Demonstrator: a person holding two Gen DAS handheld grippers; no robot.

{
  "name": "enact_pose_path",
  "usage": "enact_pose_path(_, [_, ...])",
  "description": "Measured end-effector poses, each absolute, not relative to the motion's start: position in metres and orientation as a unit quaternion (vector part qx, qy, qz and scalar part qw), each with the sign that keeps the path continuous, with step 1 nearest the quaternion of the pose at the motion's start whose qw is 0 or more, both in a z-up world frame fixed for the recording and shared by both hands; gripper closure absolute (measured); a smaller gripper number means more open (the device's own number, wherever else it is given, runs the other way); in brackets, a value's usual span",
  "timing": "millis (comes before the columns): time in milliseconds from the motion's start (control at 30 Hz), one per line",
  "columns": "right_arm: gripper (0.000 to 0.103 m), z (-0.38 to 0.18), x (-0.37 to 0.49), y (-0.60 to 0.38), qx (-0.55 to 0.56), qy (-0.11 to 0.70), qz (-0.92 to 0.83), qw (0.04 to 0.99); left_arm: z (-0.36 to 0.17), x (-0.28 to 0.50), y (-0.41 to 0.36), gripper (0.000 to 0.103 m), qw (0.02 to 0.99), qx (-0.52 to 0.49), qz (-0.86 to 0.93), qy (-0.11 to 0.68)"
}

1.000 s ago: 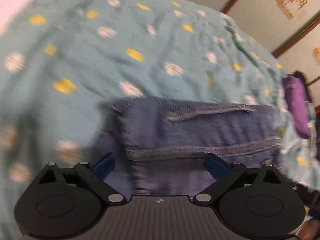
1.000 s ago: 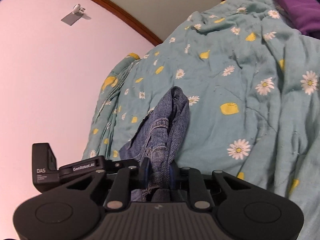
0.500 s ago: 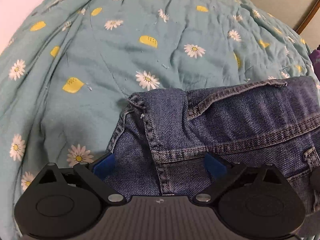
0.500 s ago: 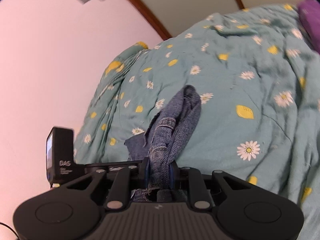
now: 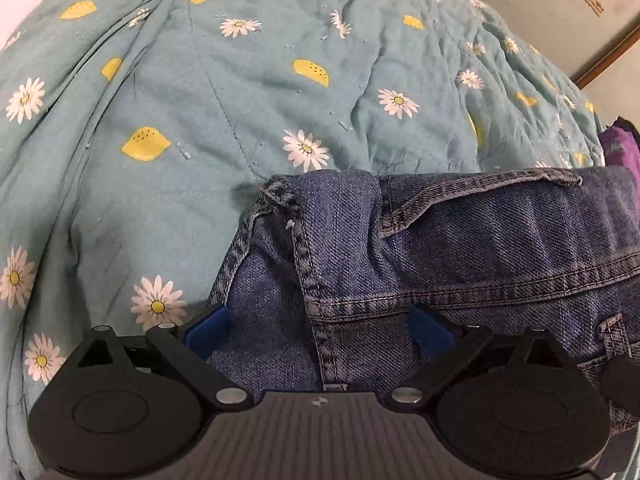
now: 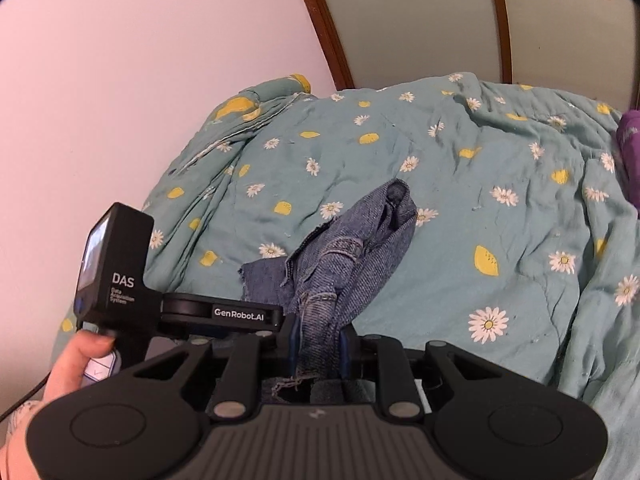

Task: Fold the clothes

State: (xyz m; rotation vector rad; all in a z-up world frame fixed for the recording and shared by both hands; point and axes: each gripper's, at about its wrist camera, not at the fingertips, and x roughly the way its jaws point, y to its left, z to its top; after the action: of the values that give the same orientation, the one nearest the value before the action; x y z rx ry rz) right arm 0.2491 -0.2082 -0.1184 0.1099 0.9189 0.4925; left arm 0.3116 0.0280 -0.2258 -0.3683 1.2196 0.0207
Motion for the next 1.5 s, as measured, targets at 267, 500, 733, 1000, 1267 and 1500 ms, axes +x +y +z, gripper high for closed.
enact_pose_path(267, [0.084, -0.108, 0.211, -0.164, -0.066, 0.387, 0.253, 0.884, -0.225, 0.290, 0.051, 0.006, 0.797, -0.200, 0.005, 0.570])
enact_pose_path(500, [0.084, -0.127, 0.248, -0.228, 0.101, 0.438, 0.249, 0.858, -0.226, 0.289, 0.035, 0.004, 0.800, -0.185, 0.005, 0.571])
enact_pose_path(733, [0.084, -0.118, 0.239, -0.192, 0.050, 0.422, 0.266, 0.865, -0.195, 0.278, 0.055, 0.014, 0.804, -0.207, -0.026, 0.557])
enact_pose_path(1000, [0.083, -0.112, 0.233, -0.142, -0.021, 0.428, 0.236, 0.872, -0.170, 0.272, 0.087, 0.013, 0.812, -0.210, -0.052, 0.543])
enact_pose_path(1267, [0.081, -0.135, 0.232, -0.093, -0.046, 0.441, 0.242, 0.863, -0.177, 0.274, 0.121, 0.013, 0.804, -0.271, -0.035, 0.529])
enact_pose_path(1500, [0.080, -0.154, 0.236, -0.054, -0.043, 0.463, 0.287, 0.837, -0.177, 0.270, 0.145, 0.013, 0.808, -0.277, -0.010, 0.520])
